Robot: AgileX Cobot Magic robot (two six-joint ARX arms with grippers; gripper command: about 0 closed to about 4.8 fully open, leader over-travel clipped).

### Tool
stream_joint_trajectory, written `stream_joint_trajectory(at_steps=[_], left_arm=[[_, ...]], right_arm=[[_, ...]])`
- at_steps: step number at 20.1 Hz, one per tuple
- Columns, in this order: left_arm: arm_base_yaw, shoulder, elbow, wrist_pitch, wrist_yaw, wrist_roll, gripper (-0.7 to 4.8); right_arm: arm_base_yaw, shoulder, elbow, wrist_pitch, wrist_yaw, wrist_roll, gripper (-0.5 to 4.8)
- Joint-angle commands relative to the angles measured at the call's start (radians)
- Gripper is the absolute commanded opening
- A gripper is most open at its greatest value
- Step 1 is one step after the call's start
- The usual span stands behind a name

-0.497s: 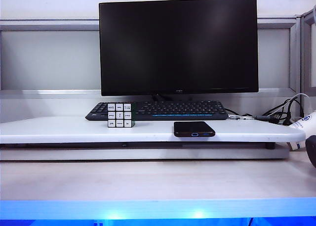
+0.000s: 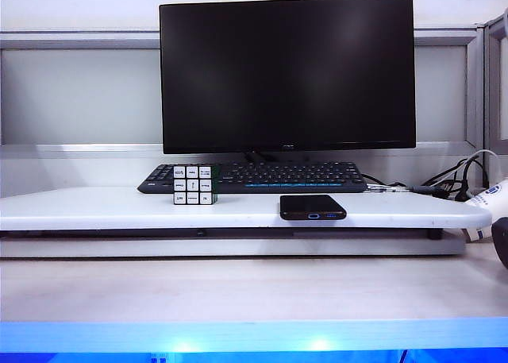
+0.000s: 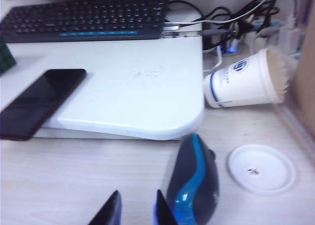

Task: Put the phone on top of the Rubik's Cube.

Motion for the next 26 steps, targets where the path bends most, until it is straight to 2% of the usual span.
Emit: stream_joint_trajectory(at_steps=[1, 2, 4, 6, 11, 15, 17, 21, 24, 26], left_arm=[[0.001, 0.000, -0.003, -0.023, -0.006, -0.001, -0.05], [0.001, 0.000, -0.003, -0.023, -0.006, -0.001, -0.06], [0.001, 0.000, -0.003, -0.023, -0.003, -0.005, -0.05], [0.001, 0.000, -0.003, -0.023, -0.003, -0.005, -0.06], [0.001, 0.000, -0.003, -0.023, 0.002, -0.005, -0.05], [0.001, 0.000, -0.003, -0.023, 0.023, -0.004, -0.06], [0.001, 0.000, -0.003, -0.020, 0.048, -0.004, -0.06], [0.001, 0.000, -0.002, -0.011, 0.139, -0.004, -0.06], [0.001, 0.000, -0.002, -0.005, 0.192, -0.004, -0.06], [0.001, 0.000, -0.002, -0.003, 0.206, -0.004, -0.06]], right_arm=[[0.000, 0.000, 0.004, 0.021, -0.011, 0.087, 1.98], [0.000, 0.001, 0.004, 0.026, -0.027, 0.114, 2.25], [0.001, 0.001, 0.004, 0.043, -0.096, 0.193, 2.36], [0.001, 0.001, 0.005, 0.048, -0.143, 0.216, 2.72], [0.001, 0.002, 0.007, 0.048, -0.202, 0.322, 2.75], [0.001, 0.064, 0.053, 0.049, -0.237, 0.340, 2.75], [0.002, 0.135, 0.095, 0.055, -0.239, 0.340, 2.75], [0.003, 0.370, 0.160, 0.180, -0.334, 0.371, 2.78], [0.021, 0.587, 0.201, 0.301, -0.399, 0.464, 3.67], [0.043, 0.721, 0.233, 0.362, -0.444, 0.496, 3.75]])
